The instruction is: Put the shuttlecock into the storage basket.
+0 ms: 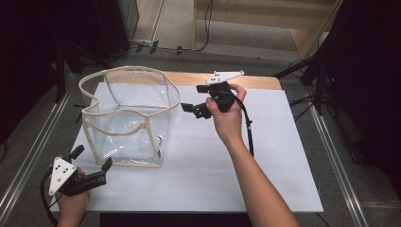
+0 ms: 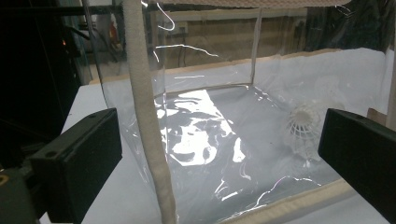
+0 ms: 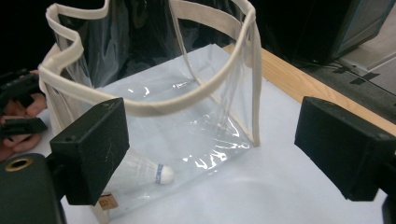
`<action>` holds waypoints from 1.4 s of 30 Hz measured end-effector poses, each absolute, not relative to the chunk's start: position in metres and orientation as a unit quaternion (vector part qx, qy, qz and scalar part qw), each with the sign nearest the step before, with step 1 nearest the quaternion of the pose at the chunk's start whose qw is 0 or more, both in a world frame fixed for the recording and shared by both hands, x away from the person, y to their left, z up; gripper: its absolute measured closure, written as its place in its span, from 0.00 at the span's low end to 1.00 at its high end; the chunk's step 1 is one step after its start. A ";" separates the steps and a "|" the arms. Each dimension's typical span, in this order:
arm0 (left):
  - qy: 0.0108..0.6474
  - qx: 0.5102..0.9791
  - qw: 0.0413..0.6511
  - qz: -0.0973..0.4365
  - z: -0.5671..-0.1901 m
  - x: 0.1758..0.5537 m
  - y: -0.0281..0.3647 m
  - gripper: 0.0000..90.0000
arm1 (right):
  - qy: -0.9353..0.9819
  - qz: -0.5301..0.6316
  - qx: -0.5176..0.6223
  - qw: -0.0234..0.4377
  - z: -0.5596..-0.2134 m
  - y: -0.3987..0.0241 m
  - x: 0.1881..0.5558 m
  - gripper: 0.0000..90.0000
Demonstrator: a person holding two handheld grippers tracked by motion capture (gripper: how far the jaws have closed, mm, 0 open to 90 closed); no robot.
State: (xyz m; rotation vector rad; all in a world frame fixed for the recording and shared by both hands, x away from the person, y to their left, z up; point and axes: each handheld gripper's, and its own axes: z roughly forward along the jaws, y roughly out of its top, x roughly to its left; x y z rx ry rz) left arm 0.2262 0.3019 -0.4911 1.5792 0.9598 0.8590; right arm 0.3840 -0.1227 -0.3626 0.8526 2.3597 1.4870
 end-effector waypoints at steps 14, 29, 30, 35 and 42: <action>0.400 0.661 0.524 0.359 -0.491 0.226 0.302 0.00 | 0.810 0.491 0.297 0.120 -0.390 -0.133 0.376 0.00; 0.399 0.661 0.524 0.359 -0.491 0.226 0.302 0.00 | 0.808 0.490 0.306 0.117 -0.416 -0.147 0.366 0.00; 0.399 0.661 0.524 0.359 -0.491 0.226 0.302 0.00 | 0.807 0.489 0.309 0.118 -0.418 -0.148 0.365 0.00; 0.399 0.661 0.524 0.359 -0.491 0.226 0.301 0.00 | 0.808 0.488 0.309 0.117 -0.426 -0.152 0.361 0.00; 0.399 0.661 0.524 0.359 -0.491 0.226 0.301 0.00 | 0.805 0.488 0.316 0.117 -0.436 -0.160 0.355 0.00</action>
